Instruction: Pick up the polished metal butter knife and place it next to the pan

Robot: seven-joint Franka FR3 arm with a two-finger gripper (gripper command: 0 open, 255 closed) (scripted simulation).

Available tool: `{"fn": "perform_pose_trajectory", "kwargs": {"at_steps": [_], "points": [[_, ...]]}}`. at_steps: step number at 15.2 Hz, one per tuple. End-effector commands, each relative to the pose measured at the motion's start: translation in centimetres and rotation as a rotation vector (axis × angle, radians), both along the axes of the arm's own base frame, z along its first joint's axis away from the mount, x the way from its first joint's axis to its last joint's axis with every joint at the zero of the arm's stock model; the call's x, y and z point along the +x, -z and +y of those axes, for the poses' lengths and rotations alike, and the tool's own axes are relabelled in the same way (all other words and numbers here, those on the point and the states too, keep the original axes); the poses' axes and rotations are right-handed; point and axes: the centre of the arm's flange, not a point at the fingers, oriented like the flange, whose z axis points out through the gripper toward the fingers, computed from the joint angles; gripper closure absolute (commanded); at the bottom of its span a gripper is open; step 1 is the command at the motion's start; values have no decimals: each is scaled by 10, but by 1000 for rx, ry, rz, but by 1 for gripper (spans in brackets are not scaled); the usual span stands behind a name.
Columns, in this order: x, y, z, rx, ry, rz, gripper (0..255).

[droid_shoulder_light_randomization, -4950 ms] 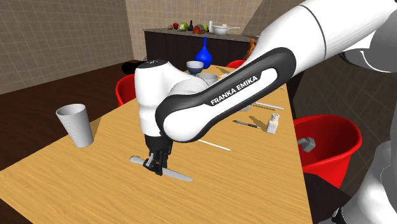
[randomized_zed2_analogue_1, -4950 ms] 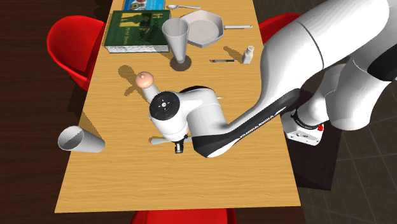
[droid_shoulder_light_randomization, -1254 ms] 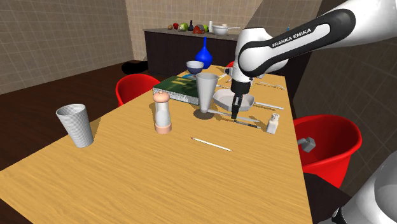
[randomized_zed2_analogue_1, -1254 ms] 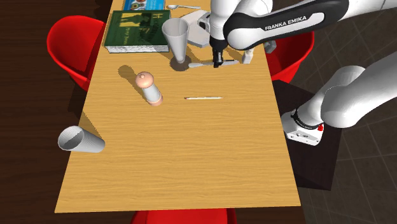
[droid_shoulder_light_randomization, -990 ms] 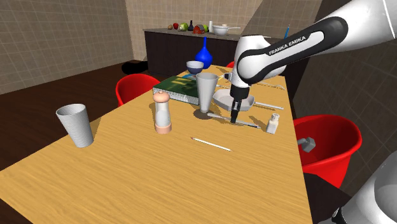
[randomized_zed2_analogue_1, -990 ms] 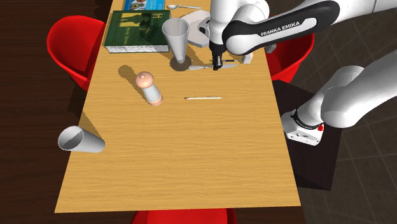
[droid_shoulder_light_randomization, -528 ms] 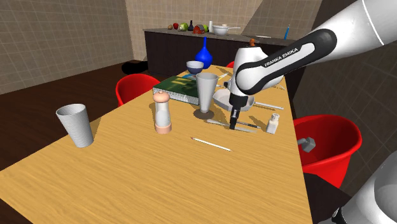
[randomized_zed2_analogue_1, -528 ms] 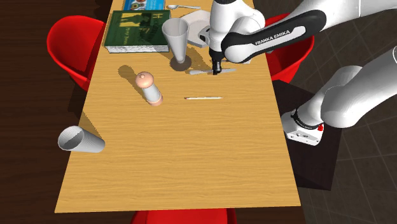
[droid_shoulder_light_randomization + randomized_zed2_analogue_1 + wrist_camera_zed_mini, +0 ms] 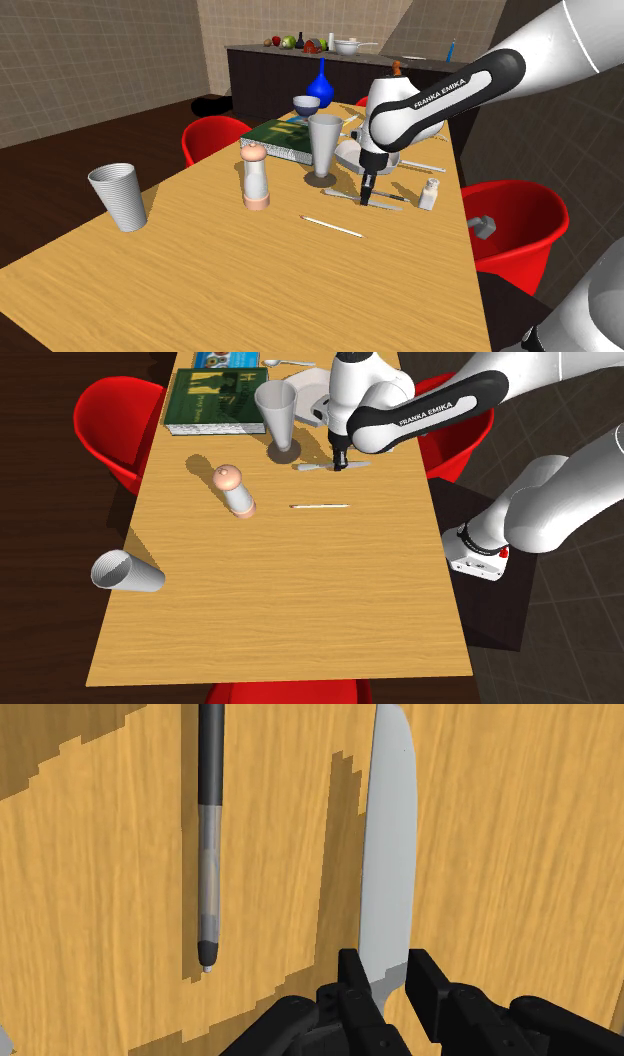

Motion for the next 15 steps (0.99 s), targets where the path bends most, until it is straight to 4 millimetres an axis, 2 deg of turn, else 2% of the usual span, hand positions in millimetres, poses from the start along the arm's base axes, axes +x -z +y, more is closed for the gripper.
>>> {"fn": "perform_pose_trajectory", "kwargs": {"at_steps": [1, 6, 10, 15], "points": [[0, 0, 0, 0, 0, 0, 0], [0, 0, 0, 0, 0, 0, 0], [0, -50, 0, 0, 0, 0, 0], [0, -50, 0, 0, 0, 0, 0]]}}
